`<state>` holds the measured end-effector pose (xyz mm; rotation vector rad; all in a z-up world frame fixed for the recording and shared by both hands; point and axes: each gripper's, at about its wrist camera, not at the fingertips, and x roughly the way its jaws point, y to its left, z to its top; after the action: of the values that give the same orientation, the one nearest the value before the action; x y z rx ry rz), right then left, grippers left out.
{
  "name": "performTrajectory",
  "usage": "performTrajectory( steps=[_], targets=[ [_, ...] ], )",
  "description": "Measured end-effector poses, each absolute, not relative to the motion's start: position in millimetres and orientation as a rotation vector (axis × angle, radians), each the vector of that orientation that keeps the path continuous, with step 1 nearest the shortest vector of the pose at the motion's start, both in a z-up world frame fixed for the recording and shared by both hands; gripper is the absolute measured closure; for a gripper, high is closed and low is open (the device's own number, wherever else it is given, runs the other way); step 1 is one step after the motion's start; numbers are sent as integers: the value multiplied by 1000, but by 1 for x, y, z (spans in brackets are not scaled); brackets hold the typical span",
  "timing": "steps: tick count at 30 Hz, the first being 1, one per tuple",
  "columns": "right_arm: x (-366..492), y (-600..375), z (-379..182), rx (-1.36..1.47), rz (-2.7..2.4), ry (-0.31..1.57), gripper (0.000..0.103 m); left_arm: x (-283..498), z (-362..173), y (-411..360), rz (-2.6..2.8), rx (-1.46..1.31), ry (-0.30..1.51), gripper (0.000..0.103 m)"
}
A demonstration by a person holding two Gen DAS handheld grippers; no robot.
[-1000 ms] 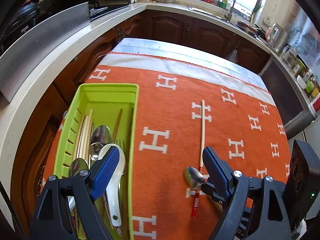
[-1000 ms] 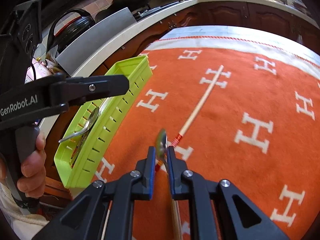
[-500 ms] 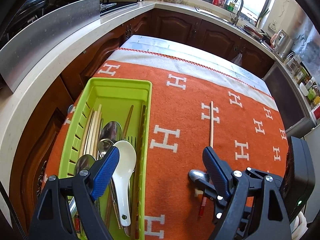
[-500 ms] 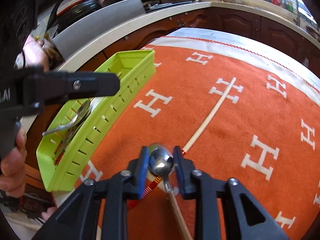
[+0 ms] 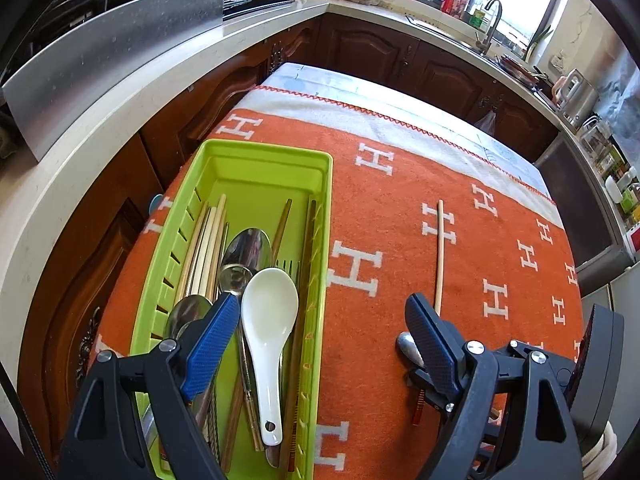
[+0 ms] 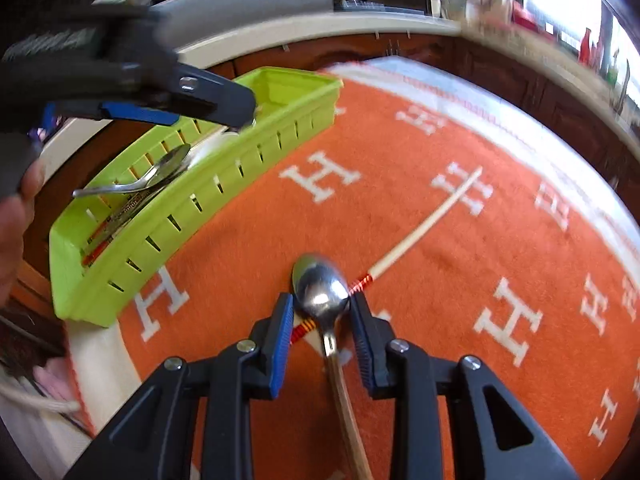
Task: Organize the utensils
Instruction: 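Lift the spoon with the right tool while the left tool grasps the red-banded chopstick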
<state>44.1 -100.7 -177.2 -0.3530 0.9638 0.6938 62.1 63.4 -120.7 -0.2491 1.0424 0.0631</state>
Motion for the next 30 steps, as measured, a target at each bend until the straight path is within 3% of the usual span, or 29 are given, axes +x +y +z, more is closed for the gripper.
performTrajectory(
  steps=[12,21,25,30],
  targets=[
    [65,-152,-171,-30,608,1033,77,61,-120,50,38,-229,1044,19],
    [69,-216,-174,102,392,1026,76,78,-136,-19,-86,-69,1124,19],
    [65,-228,-174,74,337,1008,76,91,-160,-46,-121,-17,1206,32],
    [60,-238,-174,75,321,1005,76,106,-183,-56,-81,26,1252,40]
  ],
)
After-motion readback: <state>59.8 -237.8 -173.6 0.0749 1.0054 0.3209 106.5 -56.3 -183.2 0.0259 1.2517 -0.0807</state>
